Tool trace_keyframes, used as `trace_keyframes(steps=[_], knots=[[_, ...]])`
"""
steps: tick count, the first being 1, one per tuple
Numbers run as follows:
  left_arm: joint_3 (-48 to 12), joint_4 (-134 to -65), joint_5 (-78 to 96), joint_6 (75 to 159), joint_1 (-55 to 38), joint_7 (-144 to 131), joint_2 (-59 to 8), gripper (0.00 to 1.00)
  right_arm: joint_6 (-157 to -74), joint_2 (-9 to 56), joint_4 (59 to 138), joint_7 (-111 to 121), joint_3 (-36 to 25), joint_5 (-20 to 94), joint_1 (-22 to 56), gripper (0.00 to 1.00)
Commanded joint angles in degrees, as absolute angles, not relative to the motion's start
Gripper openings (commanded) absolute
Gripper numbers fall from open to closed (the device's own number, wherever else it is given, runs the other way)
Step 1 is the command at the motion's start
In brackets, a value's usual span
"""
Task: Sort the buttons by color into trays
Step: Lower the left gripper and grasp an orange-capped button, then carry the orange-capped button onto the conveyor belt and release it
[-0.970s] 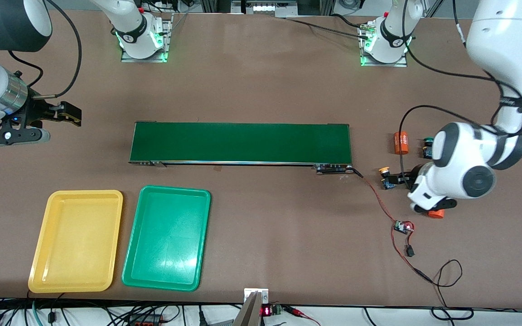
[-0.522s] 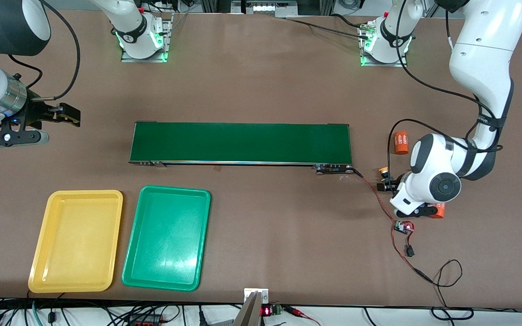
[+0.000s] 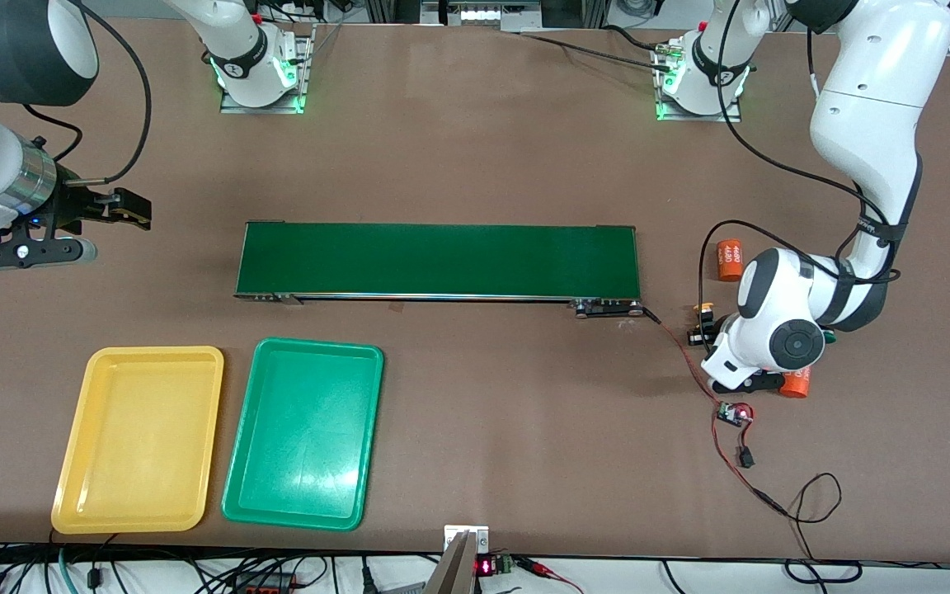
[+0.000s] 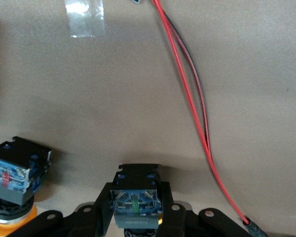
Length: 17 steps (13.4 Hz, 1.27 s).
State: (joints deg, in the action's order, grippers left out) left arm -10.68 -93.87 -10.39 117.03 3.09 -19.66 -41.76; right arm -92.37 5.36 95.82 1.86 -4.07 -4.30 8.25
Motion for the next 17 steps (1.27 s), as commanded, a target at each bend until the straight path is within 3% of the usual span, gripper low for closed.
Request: trace_keyframes(steps=[1,5,8,15,16,17], knots=[[-12.8,-93.6,-10.0,113.9,3.1,-20.3,-39.4,0.26,-92.5,3.8,97.3,1.1,-3.9,-4.6,8.3,1.0],[-18.7,-93.1,-10.1,103.8,3.1,-20.0,-32.3,0.22,-92.5,3.8,97.3,1.1,-3.9,-4.6,8.5,1.0],[-27.6,-93.9,-10.5,100.0,2.9,-23.8,-30.9,0.17,-92.4,3.8,97.3,1.1,-3.9,-4.6,8.6,1.0],[-33.1,-106.2,-10.3,117.9,1.4,-33.3,-31.6,0.2,-92.5,3.8,97.4,1.1,-3.9,-4.6,8.5,1.0],[-33.2,-106.3,-10.3,118.2,1.0,-34.6,-31.7,0.29,-92.5,3.8,97.6,1.1,-3.9,-4.6,8.5,1.0],[-33.2,-106.3,-10.3,118.0,0.8,-37.2,-31.6,0.85,-92.6,3.8,97.6,1.3,-3.9,-4.6,8.5,1.0]])
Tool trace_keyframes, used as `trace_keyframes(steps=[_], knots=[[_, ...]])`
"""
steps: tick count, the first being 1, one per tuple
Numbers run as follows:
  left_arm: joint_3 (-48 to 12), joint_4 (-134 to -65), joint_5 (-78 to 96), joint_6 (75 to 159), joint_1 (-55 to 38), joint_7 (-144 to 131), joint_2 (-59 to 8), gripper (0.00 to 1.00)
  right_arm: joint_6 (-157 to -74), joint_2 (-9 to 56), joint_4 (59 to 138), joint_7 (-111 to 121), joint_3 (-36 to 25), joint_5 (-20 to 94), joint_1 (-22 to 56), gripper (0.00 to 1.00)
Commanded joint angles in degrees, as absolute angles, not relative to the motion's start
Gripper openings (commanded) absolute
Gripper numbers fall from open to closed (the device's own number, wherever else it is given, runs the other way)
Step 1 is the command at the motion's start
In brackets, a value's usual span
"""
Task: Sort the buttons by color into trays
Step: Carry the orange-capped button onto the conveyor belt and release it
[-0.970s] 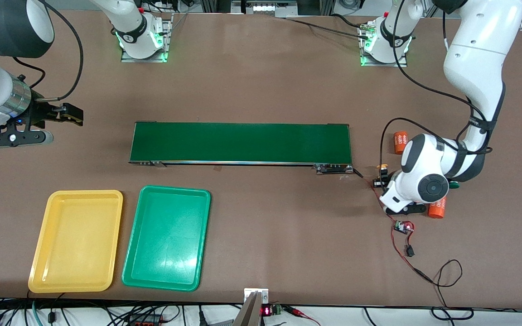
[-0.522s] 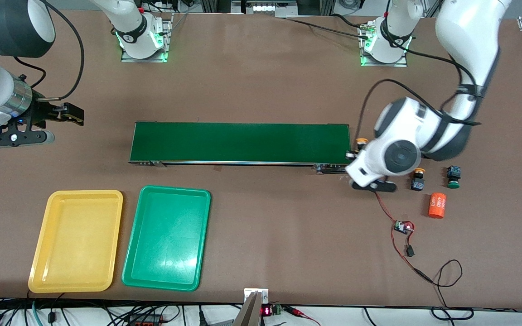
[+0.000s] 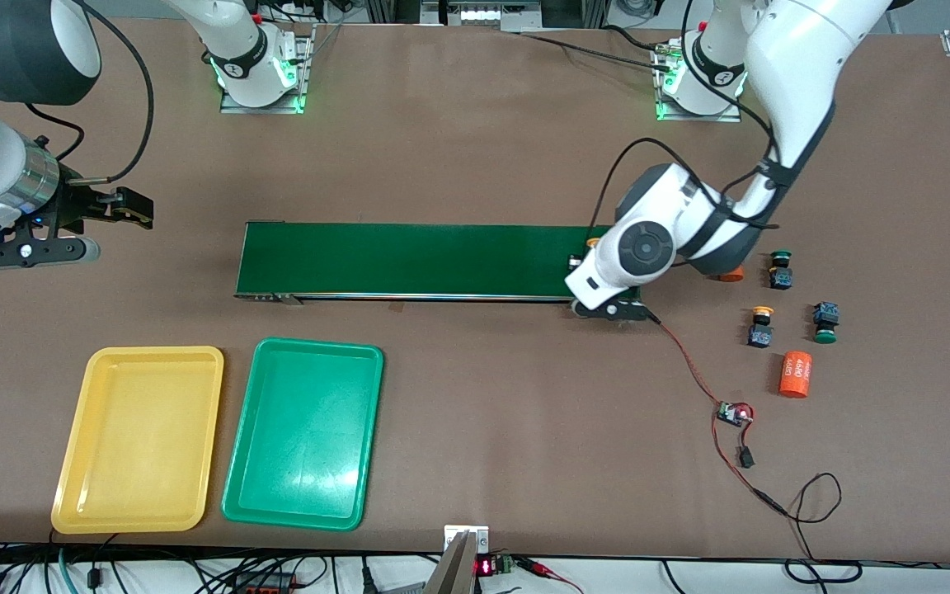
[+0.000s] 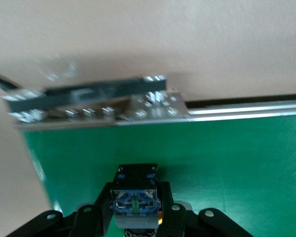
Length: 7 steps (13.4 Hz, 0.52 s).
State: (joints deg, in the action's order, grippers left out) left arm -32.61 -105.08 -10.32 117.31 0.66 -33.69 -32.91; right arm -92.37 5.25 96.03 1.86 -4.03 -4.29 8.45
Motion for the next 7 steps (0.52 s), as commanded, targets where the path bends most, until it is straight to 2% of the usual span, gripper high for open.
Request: trace_keyframes(steps=[1,4,7], knots=[[-33.3,-105.9,-10.4,118.0,0.9,-38.4,-31.6,1.0,-92.8,3.8,97.6,1.3,-3.9,-4.6,8.4,1.0],[-33.3,-101.5,-10.5,112.0,1.7,-38.1,-30.7,1.0,-93.0,3.9,97.7,1.8,-4.0,-4.6,7.9,1.0],[-32.5,-90.4,-10.7,99.8,2.4,-37.4,-31.0,1.0,-93.3,4.0,97.7,1.8,-4.0,-4.6,7.6,1.0]])
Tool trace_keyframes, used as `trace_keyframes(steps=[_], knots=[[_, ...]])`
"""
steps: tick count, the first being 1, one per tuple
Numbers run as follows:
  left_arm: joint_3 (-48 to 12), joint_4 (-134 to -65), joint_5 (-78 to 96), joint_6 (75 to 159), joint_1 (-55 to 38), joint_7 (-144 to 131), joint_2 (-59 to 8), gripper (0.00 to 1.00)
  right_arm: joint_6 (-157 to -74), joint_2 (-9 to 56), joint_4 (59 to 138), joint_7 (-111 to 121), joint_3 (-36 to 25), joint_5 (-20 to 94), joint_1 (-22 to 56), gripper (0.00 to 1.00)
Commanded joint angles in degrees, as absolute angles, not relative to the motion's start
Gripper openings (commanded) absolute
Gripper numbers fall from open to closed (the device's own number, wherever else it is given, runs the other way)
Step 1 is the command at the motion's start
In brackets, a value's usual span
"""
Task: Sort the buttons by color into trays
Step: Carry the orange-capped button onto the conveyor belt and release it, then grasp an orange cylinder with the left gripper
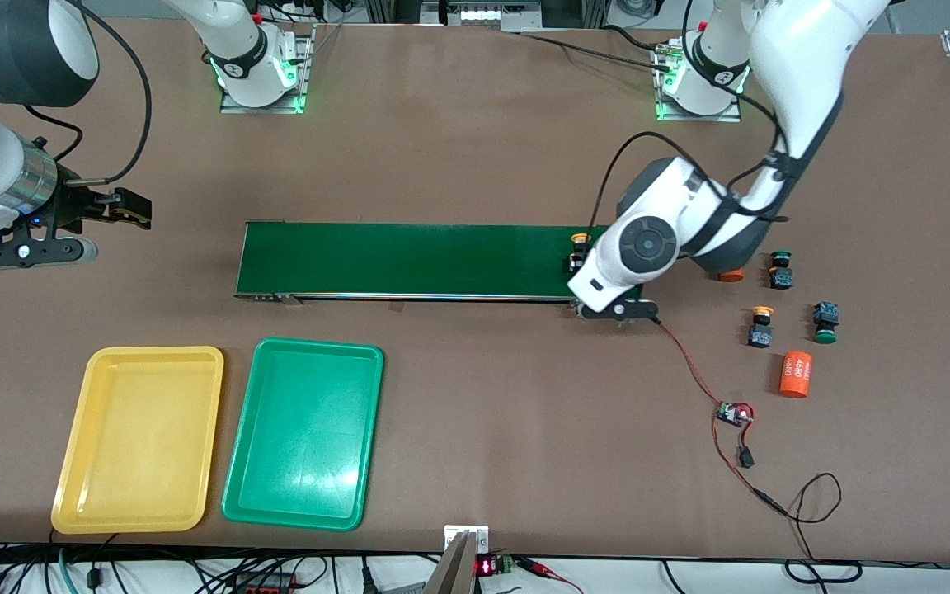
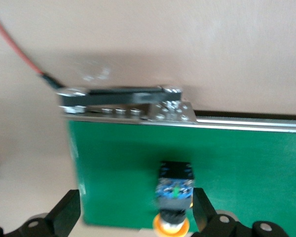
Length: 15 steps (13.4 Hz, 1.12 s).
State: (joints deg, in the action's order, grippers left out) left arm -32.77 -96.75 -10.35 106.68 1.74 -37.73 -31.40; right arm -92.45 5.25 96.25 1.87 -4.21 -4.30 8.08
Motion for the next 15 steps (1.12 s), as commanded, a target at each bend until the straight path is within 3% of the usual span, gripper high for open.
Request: trace_keyframes(steps=[1,4,10,15], knots=[[-32.5,-88.4,-10.8,98.7,4.0,-37.4,-31.2,1.0,-93.3,4.0,97.7,1.8,-4.0,-4.6,7.6,1.0],[-32.4,-87.3,-14.6,99.0,11.5,-37.0,-32.2,1.0,-93.7,3.8,98.5,1.8,-4.0,-4.4,7.8,1.0],[-31.5,-86.7,-27.4,99.6,17.3,-15.3,-36.2,1.0,-95.7,-0.3,104.1,1.8,-3.8,-4.3,8.3,1.0],[-25.6,-85.4,-30.3,108.6,19.7,-5.0,-40.6,1.0,-100.0,-4.8,110.7,1.8,-3.5,-3.3,8.3,1.0]])
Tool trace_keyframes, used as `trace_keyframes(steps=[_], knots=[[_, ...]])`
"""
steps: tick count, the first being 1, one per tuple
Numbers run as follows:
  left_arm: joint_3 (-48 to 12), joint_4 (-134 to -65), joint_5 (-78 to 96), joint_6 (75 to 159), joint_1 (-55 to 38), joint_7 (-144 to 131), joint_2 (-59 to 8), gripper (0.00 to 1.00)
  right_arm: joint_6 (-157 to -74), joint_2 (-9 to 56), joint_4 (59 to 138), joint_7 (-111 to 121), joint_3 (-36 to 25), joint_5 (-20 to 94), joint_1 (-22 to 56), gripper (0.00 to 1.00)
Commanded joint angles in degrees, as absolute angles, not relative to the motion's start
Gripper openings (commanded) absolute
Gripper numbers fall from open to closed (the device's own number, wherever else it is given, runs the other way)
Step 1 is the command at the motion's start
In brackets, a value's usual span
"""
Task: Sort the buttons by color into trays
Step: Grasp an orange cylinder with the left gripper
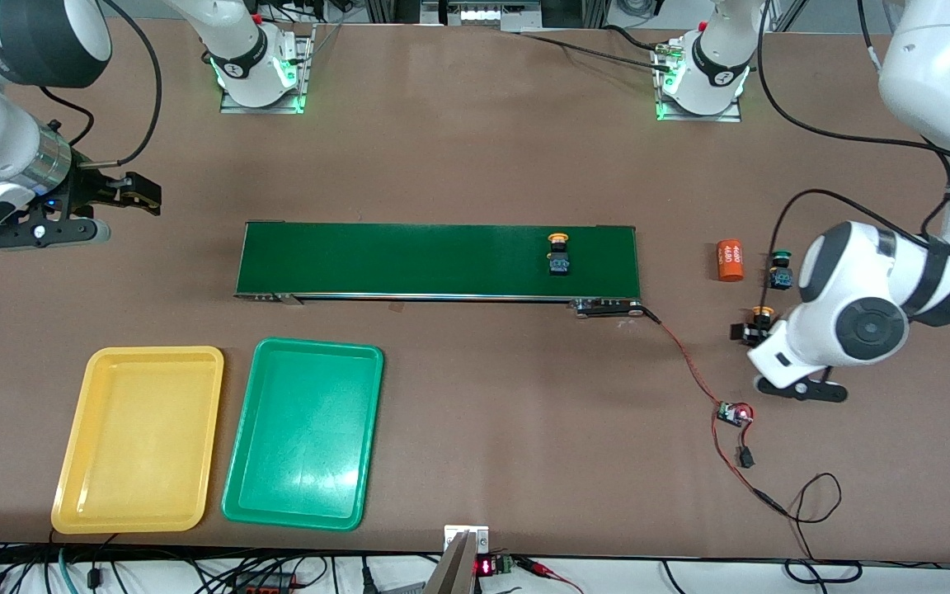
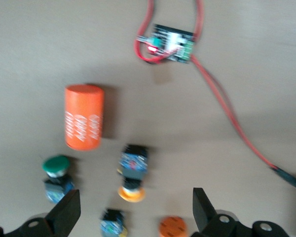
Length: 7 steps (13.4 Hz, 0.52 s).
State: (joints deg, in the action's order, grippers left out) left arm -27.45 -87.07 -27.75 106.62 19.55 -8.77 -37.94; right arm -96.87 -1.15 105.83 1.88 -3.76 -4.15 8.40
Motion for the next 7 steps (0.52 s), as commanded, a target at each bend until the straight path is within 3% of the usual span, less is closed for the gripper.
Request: trace_keyframes(steps=[1,4,7], knots=[[-24.1,-85.3,-31.5,109.9,20.3,-3.5,-42.4,1.0,-102.0,-6.1,113.2,1.3,-3.4,-2.2,8.6,1.0],[-22.5,-85.7,-32.1,117.7,22.1,0.9,-45.1,1.0,-111.5,-10.8,122.8,-0.1,0.1,-0.9,8.5,1.0],[-22.5,-85.9,-31.5,126.6,24.3,7.5,-47.7,1.0,-113.8,-10.3,123.6,-11.7,7.3,-0.9,8.6,1.0]])
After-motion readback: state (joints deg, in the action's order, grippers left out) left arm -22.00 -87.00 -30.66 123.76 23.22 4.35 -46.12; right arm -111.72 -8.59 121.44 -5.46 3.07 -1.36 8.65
